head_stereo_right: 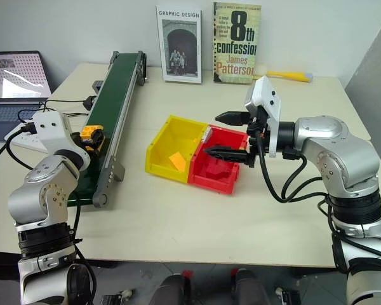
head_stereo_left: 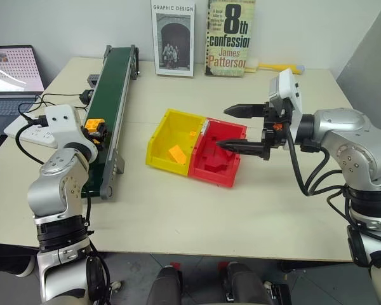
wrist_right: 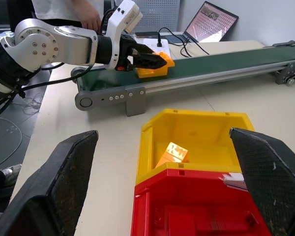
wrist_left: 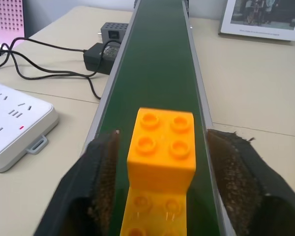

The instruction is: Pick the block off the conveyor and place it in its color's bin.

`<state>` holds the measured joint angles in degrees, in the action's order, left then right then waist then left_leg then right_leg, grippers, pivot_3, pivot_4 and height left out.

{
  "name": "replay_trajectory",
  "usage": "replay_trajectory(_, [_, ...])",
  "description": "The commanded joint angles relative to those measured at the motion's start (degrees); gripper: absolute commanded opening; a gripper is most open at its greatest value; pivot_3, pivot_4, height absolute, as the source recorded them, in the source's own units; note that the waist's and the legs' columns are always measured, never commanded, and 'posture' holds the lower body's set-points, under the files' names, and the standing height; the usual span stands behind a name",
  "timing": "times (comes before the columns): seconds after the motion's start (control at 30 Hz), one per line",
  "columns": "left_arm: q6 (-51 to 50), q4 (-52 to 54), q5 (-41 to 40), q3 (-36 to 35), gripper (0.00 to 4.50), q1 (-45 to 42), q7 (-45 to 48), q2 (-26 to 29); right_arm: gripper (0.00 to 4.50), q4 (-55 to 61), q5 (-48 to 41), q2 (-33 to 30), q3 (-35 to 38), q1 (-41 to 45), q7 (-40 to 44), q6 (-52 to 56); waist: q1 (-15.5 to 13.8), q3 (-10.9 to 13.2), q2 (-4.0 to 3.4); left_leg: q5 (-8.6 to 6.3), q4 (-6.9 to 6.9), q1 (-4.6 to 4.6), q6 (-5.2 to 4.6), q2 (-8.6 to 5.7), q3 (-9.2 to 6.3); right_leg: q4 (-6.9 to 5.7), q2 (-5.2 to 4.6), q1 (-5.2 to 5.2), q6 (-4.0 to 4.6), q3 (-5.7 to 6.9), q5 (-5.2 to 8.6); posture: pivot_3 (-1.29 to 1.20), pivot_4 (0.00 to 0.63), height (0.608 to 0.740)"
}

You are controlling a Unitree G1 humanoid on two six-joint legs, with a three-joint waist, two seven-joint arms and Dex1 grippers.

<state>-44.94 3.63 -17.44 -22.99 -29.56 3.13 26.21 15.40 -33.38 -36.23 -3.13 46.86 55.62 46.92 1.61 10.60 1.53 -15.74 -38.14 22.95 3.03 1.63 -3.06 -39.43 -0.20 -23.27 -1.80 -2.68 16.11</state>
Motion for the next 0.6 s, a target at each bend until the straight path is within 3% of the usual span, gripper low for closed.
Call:
replay_trajectory(0.03, [-1.15, 1.76, -0.58, -0.54, 2.01, -0.86, 0.14, 0.61, 4.50, 2.04, -1.35, -1.05, 2.02, 1.48, -0.32, 0.04, 0.00, 0.00, 0.00, 0.00, 0.00, 0.00, 0.00, 0.00, 0.00, 0.00, 0.00, 0.00, 0.00, 0.00, 0.00, 0.00, 0.150, 0.740])
replay_trajectory(0.1, [-2.10, 2.14, -0.44, -0.14, 1.60, -0.85, 0.28, 1.10, 4.50, 2.24, -1.57, -1.20, 2.13, 1.56, -0.40, 0.32, 0.00, 0.00, 0.00, 0.00, 0.00, 0.00, 0.00, 0.00, -0.01, 0.00, 0.00, 0.00, 0.00, 0.00, 0.00, 0.00, 0.150, 0.740])
replay_trajectory(0.3, [-5.54, 4.07, -3.76, 2.56, 1.54, -5.55, 5.51, 2.64, 4.50, 3.66, 0.67, -6.20, 0.51, 2.38, 1.73, -0.73, -0.26, 0.00, 0.00, 0.00, -0.01, 0.02, 0.00, -0.01, -0.03, 0.00, 0.00, 0.01, 0.00, 0.03, 0.00, 0.00, 0.150, 0.740])
replay_trajectory(0.47, [-8.87, 4.48, -6.83, 12.22, 1.54, -10.39, 17.29, 5.86, 4.50, 5.13, 3.21, -11.02, -0.98, 2.77, 3.11, -1.81, -0.27, 0.00, 0.00, 0.01, 0.00, 0.04, 0.02, -0.04, -0.06, 0.11, 0.00, 0.04, 0.00, 0.09, 0.00, 0.00, 0.150, 0.740])
replay_trajectory(0.6, [-6.73, 0.88, -6.20, 19.27, 1.54, -13.62, 23.11, 4.61, 4.50, 7.79, 2.35, -13.17, 0.36, 2.03, 2.44, 0.14, -0.08, 0.01, -0.02, 0.01, 0.03, 0.02, 0.02, -0.04, -0.02, 0.13, 0.01, 0.06, 0.00, 0.06, 0.00, 0.00, 0.150, 0.740])
